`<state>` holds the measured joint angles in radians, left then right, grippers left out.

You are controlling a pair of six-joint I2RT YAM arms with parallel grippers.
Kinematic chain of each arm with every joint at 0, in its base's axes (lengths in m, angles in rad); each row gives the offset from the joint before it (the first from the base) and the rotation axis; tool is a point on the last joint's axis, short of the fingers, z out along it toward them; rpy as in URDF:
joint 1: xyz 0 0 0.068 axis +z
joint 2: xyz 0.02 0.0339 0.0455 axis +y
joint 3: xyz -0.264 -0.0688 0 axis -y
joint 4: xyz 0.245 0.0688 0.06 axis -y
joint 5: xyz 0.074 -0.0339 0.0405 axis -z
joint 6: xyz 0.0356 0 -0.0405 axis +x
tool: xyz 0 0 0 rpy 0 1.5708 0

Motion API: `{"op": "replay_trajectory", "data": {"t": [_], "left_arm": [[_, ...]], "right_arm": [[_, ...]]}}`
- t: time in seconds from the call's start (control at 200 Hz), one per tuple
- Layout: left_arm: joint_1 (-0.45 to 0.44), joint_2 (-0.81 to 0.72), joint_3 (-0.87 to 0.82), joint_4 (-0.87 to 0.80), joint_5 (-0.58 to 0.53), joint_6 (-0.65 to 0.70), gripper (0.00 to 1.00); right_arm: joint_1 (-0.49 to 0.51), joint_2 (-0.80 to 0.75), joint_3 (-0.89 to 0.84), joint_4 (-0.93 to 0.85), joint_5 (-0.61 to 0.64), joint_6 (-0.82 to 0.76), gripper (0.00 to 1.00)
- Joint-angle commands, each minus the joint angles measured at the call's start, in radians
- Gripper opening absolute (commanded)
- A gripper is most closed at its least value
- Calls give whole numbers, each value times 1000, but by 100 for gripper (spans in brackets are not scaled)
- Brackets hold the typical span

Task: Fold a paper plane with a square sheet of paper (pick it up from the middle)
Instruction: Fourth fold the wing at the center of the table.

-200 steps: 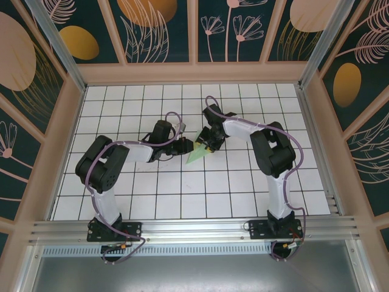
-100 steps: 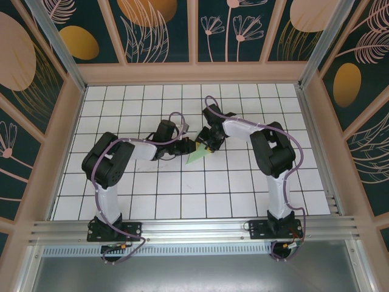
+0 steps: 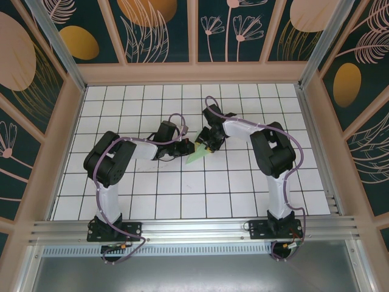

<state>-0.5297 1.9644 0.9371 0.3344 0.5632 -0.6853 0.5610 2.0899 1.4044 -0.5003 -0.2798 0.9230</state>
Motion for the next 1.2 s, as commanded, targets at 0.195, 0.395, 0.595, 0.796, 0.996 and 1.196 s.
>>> {"op": "replay_trajectory", "data": {"t": [0.195,0.395,0.595,0.796,0.996,1.196], "left_arm": [[-3,27,22,-36,-18,11,9],[-3,34,22,-59,-31,13,9],[-3,42,15,-84,-50,19,8],[-3,50,18,-125,-65,38,5],[-3,53,20,-183,-84,68,2],[-3,52,26,-213,-99,69,1]], "right_arm": [[-4,170,-126,-109,143,-13,45],[-4,172,-128,-97,131,-18,45],[-4,156,-117,-91,122,-27,46],[-7,45,-95,-23,94,-64,48],[-43,-173,-110,187,112,-150,48],[-59,-260,-230,403,-28,-243,29]]}}
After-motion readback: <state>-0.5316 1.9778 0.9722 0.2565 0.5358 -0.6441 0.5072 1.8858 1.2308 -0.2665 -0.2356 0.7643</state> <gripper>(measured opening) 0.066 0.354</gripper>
